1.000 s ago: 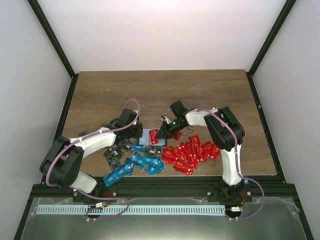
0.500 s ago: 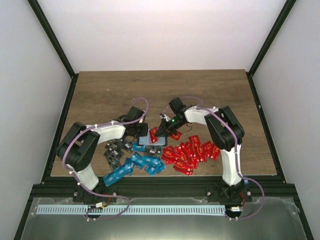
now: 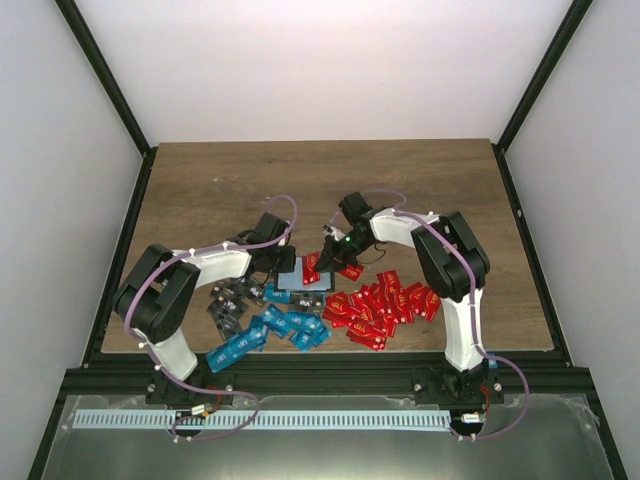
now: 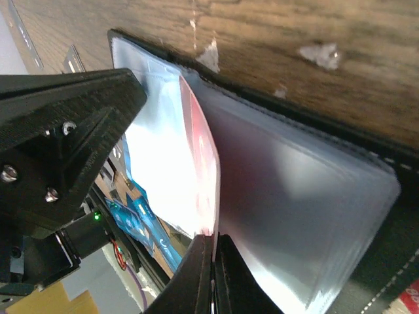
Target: Put the credit cards into the card holder
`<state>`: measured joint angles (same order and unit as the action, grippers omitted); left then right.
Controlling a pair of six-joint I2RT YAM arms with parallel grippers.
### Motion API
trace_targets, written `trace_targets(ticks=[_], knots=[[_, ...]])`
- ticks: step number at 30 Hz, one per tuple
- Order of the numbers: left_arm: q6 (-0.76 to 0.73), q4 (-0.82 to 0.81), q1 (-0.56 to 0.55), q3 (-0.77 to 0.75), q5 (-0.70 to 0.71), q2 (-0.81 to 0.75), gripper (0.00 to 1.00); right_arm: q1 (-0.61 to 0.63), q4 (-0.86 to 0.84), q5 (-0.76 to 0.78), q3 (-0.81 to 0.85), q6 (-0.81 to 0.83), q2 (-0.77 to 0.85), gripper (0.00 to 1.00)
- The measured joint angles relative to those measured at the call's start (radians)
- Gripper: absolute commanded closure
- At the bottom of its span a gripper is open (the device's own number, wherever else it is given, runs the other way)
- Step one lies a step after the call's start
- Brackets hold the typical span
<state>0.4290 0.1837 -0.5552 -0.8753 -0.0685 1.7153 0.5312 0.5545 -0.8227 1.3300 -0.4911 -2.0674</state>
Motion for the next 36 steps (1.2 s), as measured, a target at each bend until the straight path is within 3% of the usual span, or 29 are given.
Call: trace_targets(ticks=[36], knots=[[-0.042,0.02,0.0,-0.011,0.0,0.0,0.96,0.006,0.054,-0.204,0.103,0.058,-0.159,0.99]])
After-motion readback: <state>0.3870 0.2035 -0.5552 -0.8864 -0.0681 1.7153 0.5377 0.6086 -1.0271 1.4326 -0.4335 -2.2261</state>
